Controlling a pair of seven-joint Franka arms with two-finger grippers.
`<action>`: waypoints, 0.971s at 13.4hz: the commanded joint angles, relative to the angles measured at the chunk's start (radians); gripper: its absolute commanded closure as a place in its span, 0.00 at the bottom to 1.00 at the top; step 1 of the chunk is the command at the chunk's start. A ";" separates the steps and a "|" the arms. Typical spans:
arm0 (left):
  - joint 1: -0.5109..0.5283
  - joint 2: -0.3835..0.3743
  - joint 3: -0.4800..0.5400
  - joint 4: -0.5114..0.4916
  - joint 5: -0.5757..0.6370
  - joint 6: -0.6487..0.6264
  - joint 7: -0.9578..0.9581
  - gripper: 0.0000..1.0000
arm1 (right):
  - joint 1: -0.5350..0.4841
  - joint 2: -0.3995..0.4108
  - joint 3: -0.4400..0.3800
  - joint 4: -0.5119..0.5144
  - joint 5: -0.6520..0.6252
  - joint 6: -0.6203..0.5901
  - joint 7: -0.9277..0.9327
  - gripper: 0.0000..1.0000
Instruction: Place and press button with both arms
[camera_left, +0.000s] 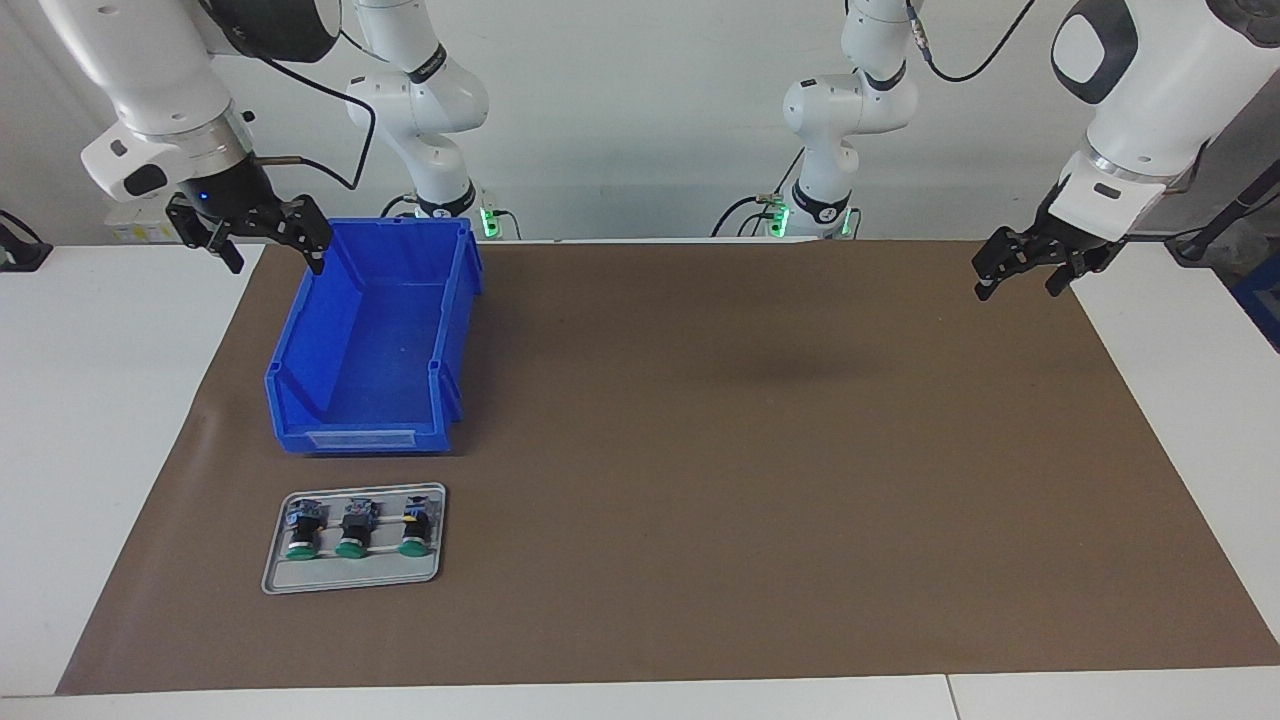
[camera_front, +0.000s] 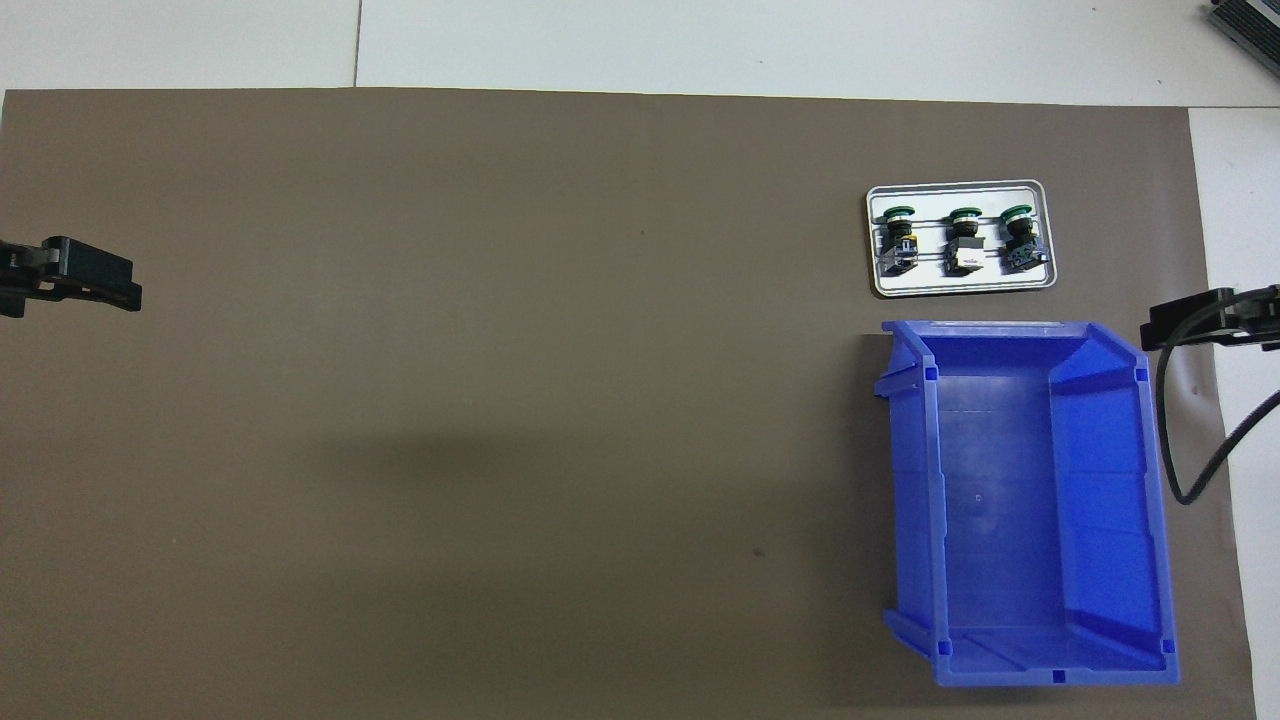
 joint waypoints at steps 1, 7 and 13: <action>0.003 -0.027 -0.003 -0.030 0.014 0.001 -0.008 0.00 | -0.003 -0.013 -0.008 -0.096 0.047 0.138 -0.021 0.00; 0.003 -0.027 -0.003 -0.030 0.014 0.001 -0.008 0.00 | -0.011 0.180 -0.008 -0.119 0.120 0.454 -0.021 0.00; 0.003 -0.027 -0.003 -0.031 0.016 0.001 -0.008 0.00 | -0.017 0.429 -0.003 -0.075 0.179 0.750 -0.024 0.00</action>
